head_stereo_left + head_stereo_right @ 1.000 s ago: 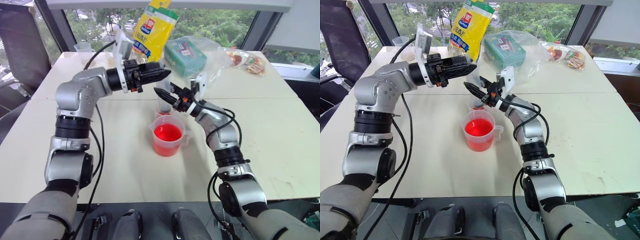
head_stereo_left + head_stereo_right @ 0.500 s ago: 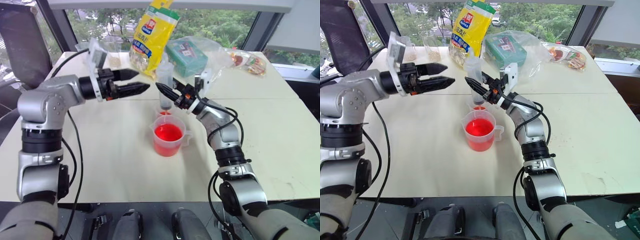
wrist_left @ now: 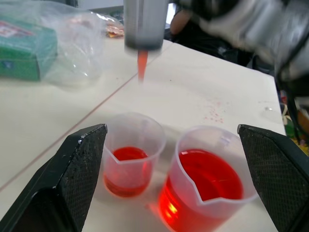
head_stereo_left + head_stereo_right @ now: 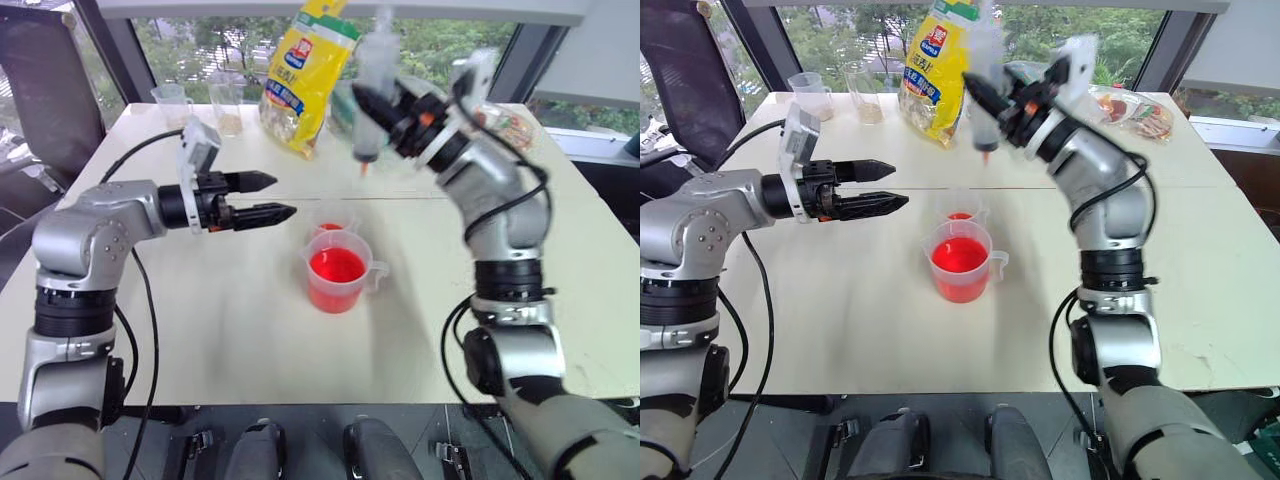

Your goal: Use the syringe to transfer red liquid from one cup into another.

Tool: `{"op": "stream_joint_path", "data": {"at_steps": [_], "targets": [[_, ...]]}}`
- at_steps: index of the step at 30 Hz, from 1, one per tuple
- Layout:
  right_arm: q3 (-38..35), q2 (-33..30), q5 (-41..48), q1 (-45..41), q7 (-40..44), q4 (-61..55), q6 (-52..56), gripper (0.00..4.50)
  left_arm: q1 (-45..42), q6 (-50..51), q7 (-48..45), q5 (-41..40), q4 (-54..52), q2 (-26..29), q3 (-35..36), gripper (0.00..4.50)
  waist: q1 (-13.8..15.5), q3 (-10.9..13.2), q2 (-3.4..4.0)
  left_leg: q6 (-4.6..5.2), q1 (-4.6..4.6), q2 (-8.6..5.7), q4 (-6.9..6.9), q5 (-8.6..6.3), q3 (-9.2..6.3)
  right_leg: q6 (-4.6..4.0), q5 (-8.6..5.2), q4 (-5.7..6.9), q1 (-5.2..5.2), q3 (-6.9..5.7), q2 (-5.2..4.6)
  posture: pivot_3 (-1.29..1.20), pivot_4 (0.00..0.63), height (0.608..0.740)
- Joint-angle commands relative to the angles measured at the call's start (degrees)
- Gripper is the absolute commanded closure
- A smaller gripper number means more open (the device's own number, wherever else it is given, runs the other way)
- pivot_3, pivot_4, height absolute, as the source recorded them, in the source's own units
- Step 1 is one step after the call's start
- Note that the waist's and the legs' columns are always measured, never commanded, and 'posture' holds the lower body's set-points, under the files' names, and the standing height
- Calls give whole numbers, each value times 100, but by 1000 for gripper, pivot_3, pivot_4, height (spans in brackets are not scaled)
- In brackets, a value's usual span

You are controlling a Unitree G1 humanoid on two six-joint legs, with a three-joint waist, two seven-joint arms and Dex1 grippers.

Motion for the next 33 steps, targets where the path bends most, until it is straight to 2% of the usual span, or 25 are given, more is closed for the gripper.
{"op": "stream_joint_path", "data": {"at_steps": [1,6,11,17,26,32,33], "targets": [[-194,-660,341,-313,-427,-324,1875,3148,26,-18,-5,-259,-279,19,186,42,-1,0,0,2,0,0,0,-1,0,0,0,-2,1,0,-1,0,150,740],[110,-1535,201,-561,-865,-151,4101,3148,178,-10,74,-389,-432,28,193,42,-17,0,1,7,-4,0,-4,-4,2,-1,0,-5,-3,3,0,0,150,740],[677,-2102,-81,-662,-868,445,5329,3148,351,-53,64,-393,-579,106,136,42,-20,0,1,8,-4,0,-10,-5,7,-1,-1,-10,-7,8,4,0,150,740],[1461,-2393,-464,-381,-584,952,5269,3148,488,-106,0,-378,-720,213,81,42,-14,0,1,13,-8,-1,-10,-7,9,-1,-1,-22,-7,8,6,0,150,740],[1627,-2224,-959,48,-485,1493,4625,3148,648,-140,-94,-397,-882,371,68,42,-18,0,1,15,-11,-1,-9,-8,10,-1,-1,-25,-7,8,8,0,150,740],[1492,-2305,-929,223,-323,1216,4628,61,703,-131,-115,-468,-944,433,74,0,-12,0,1,15,-11,-1,-9,-8,9,-1,-1,-25,-7,7,8,0,150,740],[1483,-2355,-903,255,-262,1083,4645,19,710,-131,-121,-476,-951,440,70,0,-12,0,1,15,-11,-1,-9,-8,9,-1,-1,-26,-7,7,8,0,150,740]]}}
